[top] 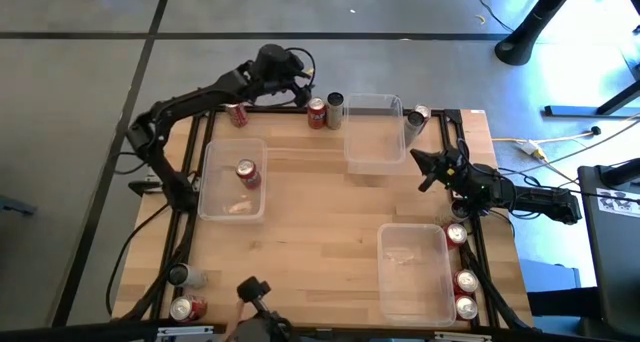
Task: Sort soda cans
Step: Put the red soda can into the middle transparent bin
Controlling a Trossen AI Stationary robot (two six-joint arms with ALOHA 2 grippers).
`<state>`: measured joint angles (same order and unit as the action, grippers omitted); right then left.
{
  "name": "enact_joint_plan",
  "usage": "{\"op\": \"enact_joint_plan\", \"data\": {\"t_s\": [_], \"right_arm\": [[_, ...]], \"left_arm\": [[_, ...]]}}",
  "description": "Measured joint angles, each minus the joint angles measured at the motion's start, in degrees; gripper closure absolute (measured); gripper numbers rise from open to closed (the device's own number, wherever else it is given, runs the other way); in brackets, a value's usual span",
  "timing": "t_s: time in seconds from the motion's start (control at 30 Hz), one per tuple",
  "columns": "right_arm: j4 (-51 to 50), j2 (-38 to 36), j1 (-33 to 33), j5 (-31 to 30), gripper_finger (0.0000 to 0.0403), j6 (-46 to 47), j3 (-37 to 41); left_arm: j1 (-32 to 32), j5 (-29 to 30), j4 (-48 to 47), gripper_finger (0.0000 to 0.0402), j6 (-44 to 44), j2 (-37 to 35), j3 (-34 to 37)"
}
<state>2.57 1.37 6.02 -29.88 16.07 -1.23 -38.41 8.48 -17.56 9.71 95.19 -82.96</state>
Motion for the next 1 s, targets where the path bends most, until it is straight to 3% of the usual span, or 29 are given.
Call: {"op": "enact_joint_plan", "data": {"t_s": [0.37, 0.63, 1.0], "right_arm": [[-0.09, 0.00, 0.01, -1.09, 0.0397, -0.04, -0.03], [-0.15, 0.00, 0.01, -1.03, 0.0397, -0.06, -0.02], [-0.39, 0.00, 0.02, -0.53, 0.0397, -0.08, -0.02]], "left_arm": [[0.12, -5.45, -1.78, 0.0011, 0.78, 6.76, 0.04], [-3.58, -16.74, -0.58, 0.0011, 1.18, 9.70, 0.02], [-4.47, -17.36, 2.90, 0.0011, 2.50, 13.93, 0.04]]}}
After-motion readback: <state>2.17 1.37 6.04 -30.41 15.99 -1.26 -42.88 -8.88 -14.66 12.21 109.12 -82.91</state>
